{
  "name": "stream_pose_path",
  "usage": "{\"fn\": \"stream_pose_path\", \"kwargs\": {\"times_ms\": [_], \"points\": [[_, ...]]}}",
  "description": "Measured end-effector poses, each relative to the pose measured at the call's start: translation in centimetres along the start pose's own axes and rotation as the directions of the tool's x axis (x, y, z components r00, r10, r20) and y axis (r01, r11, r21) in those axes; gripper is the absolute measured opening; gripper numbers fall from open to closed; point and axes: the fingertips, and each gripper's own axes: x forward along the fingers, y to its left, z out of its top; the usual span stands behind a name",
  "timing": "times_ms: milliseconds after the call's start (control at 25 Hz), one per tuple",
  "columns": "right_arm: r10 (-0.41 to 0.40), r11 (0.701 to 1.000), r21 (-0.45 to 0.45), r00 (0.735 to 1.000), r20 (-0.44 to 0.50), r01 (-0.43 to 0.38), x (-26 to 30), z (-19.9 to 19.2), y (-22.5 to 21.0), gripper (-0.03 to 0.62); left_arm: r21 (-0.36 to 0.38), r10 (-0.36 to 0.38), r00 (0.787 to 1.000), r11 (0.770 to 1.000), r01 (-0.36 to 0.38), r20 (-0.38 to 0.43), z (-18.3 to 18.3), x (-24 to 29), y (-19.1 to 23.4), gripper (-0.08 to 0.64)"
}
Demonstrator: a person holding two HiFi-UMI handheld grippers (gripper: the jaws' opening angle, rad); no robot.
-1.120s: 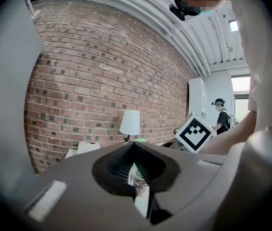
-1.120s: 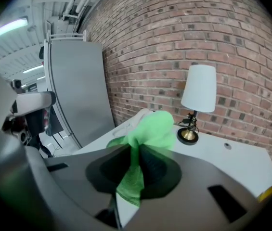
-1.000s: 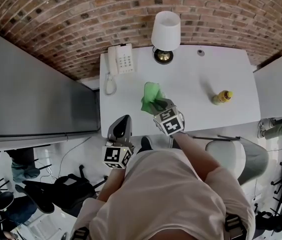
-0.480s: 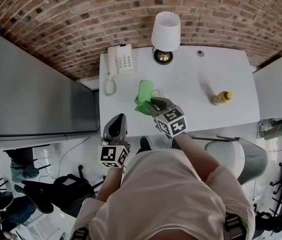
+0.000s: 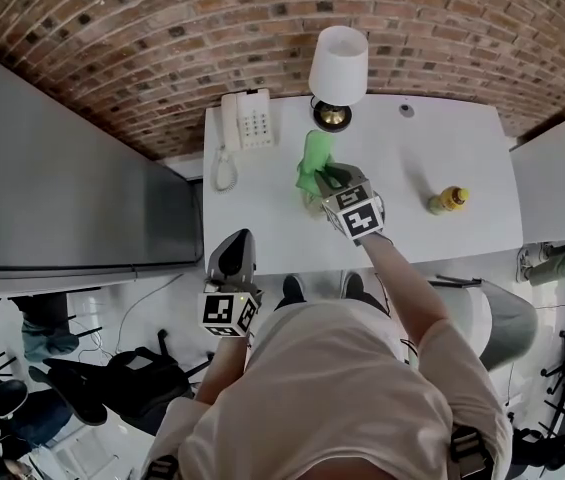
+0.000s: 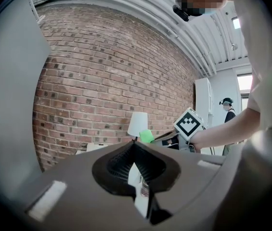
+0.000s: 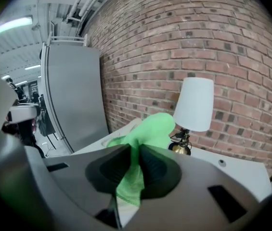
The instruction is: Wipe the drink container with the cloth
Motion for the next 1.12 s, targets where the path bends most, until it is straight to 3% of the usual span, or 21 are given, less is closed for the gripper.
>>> {"fn": "stream_pose_path", "kwargs": {"times_ms": [360,960,1120], "points": [[-0.019,0.998,-0.062,0.984,-0.177,0.008,3.6,-3.1,-0.1,0.061,-0.009,-0.001,1.000,1.000,0.001,-0.011,-0.4,-0.1,0.0,0.011],[0.036,0.998,-0.044,0.982,-0.187,-0.045,3.9,-3.2,2.6,0.061,-0.017,-0.032,0.999,0.999,0.032,-0.020,-0.9,0.1,-1.0,0.011],[0.063,0.993,-0.088,0.980,-0.189,-0.081,3.8,-2.7,4.1,0.061,-0.019,-0.033,0.999,0.999,0.033,-0.020,-0.9,0.0,-0.9,0.009]]}}
